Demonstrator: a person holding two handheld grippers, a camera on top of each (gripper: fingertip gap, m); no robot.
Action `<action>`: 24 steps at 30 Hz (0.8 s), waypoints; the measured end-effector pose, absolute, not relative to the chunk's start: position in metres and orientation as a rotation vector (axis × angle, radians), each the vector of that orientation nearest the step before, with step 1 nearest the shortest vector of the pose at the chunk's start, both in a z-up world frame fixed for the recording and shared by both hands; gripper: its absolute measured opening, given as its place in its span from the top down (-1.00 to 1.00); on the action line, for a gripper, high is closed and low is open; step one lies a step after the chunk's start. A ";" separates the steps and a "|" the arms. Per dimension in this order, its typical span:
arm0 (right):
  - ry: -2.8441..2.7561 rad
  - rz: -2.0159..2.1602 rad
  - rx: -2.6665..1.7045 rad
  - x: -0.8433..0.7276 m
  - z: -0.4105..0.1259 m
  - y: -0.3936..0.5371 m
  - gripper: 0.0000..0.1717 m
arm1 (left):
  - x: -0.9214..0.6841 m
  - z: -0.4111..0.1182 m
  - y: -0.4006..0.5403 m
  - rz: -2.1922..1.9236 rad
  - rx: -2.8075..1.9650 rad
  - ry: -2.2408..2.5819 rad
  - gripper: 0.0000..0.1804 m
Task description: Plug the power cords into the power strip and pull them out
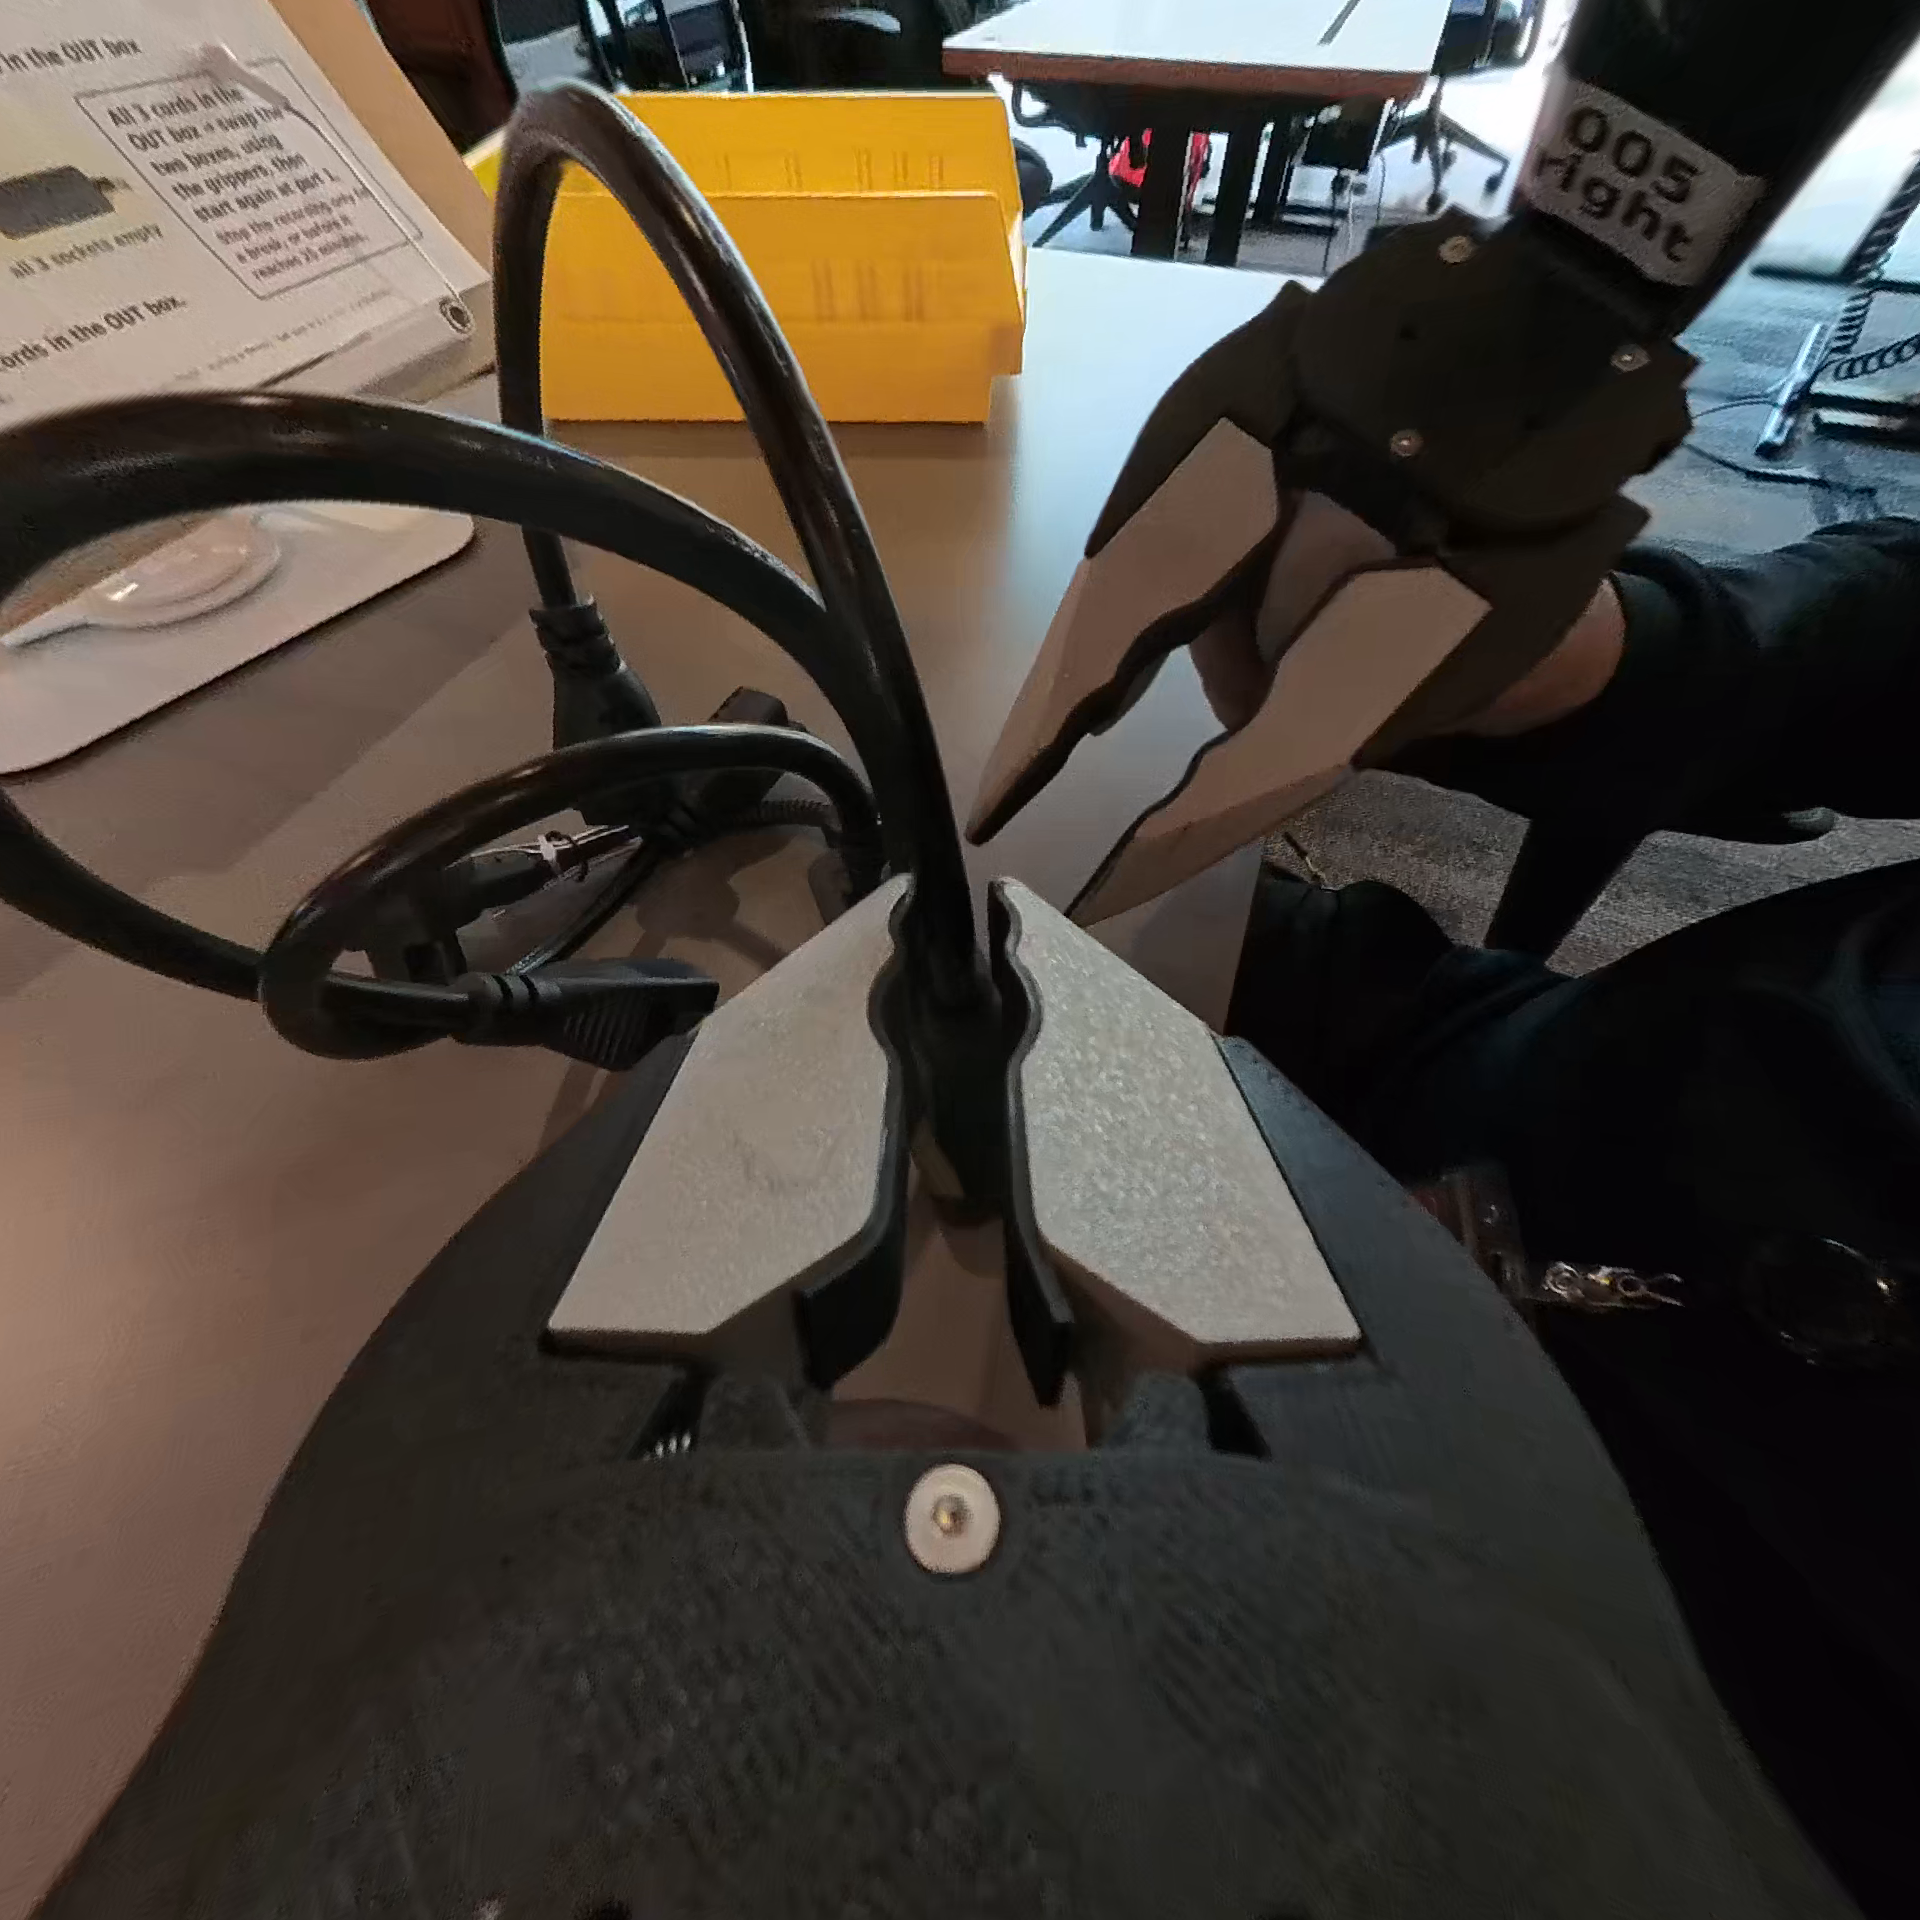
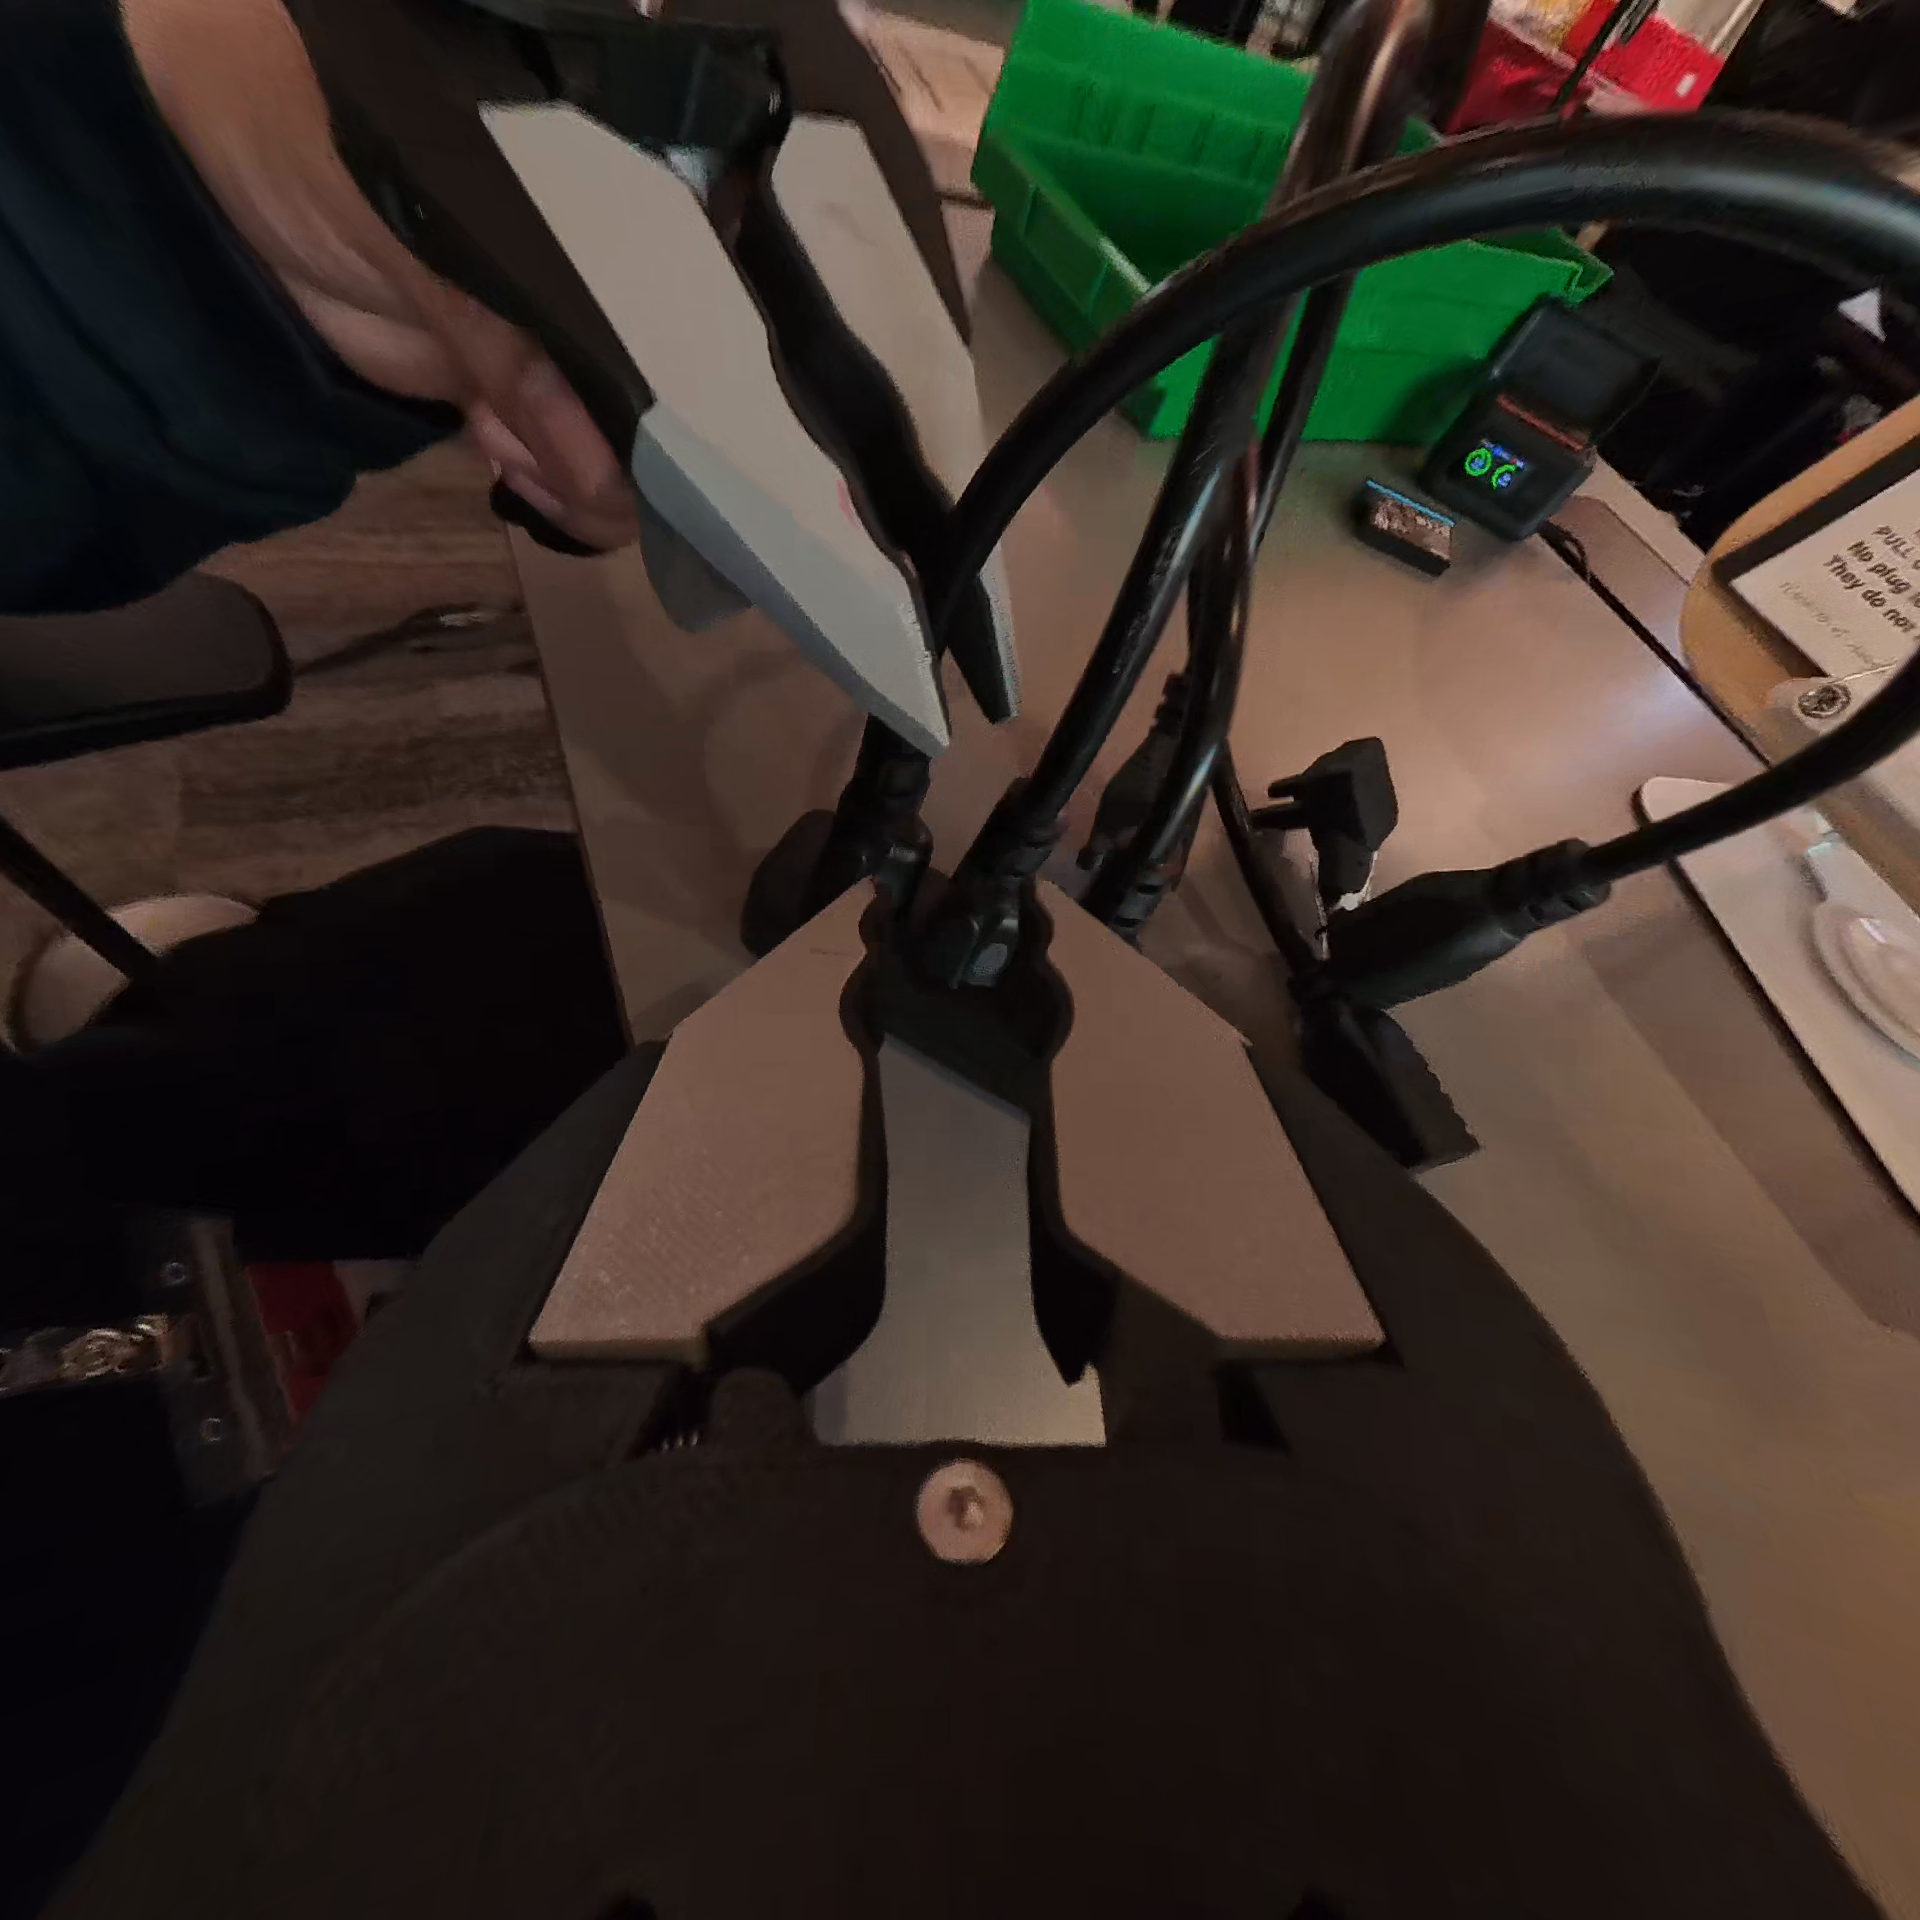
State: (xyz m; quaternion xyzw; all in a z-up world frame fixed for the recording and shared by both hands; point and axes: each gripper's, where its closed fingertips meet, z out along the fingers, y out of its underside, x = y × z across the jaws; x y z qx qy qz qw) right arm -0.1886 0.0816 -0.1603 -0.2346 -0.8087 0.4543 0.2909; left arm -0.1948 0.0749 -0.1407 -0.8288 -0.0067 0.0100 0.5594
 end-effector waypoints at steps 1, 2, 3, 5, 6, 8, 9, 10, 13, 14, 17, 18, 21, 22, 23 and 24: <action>-2.153 1.241 -0.640 -0.190 -0.158 0.083 0.75 | -0.194 -0.139 0.075 0.024 -1.945 -0.012 0.90; -2.149 1.246 -0.659 -0.193 -0.158 0.085 0.73 | -0.195 -0.138 0.076 0.031 -1.935 -0.011 0.91; -2.151 1.237 -0.675 -0.196 -0.159 0.087 0.71 | -0.194 -0.136 0.077 0.037 -1.925 -0.008 0.91; -2.156 1.205 -0.693 -0.202 -0.162 0.088 0.72 | -0.193 -0.133 0.079 0.049 -1.913 0.005 0.91; -2.148 1.191 -0.685 -0.204 -0.161 0.087 0.74 | -0.191 -0.132 0.079 0.058 -1.909 0.014 0.91; -2.128 1.163 -0.647 -0.206 -0.155 0.085 0.77 | -0.190 -0.128 0.079 0.078 -1.894 0.030 0.90; -2.123 1.157 -0.630 -0.206 -0.151 0.083 0.77 | -0.190 -0.125 0.079 0.086 -1.882 0.034 0.90; -2.127 1.158 -0.618 -0.205 -0.149 0.081 0.77 | -0.189 -0.121 0.079 0.087 -1.868 0.032 0.90; -2.202 1.100 -0.625 -0.208 -0.154 0.079 0.76 | -0.188 -0.118 0.079 0.067 -1.852 0.025 0.89; -2.220 1.073 -0.624 -0.211 -0.156 0.079 0.76 | -0.188 -0.118 0.079 0.063 -1.850 0.025 0.89; -2.293 1.006 -0.592 -0.212 -0.158 0.079 0.82 | -0.188 -0.118 0.079 0.081 -1.854 0.034 0.87; -2.324 0.984 -0.580 -0.211 -0.159 0.079 0.82 | -0.187 -0.118 0.078 0.079 -1.855 0.042 0.85; -2.420 0.955 -0.583 -0.209 -0.161 0.079 0.83 | -0.181 -0.119 0.080 0.044 -1.851 0.057 0.75; -2.445 0.959 -0.590 -0.208 -0.162 0.078 0.84 | -0.182 -0.119 0.081 0.049 -1.851 0.051 0.77; -2.467 0.965 -0.600 -0.208 -0.163 0.078 0.85 | -0.185 -0.119 0.081 0.068 -1.853 0.041 0.87; -2.483 0.975 -0.612 -0.207 -0.163 0.078 0.86 | -0.186 -0.119 0.080 0.078 -1.855 0.044 0.90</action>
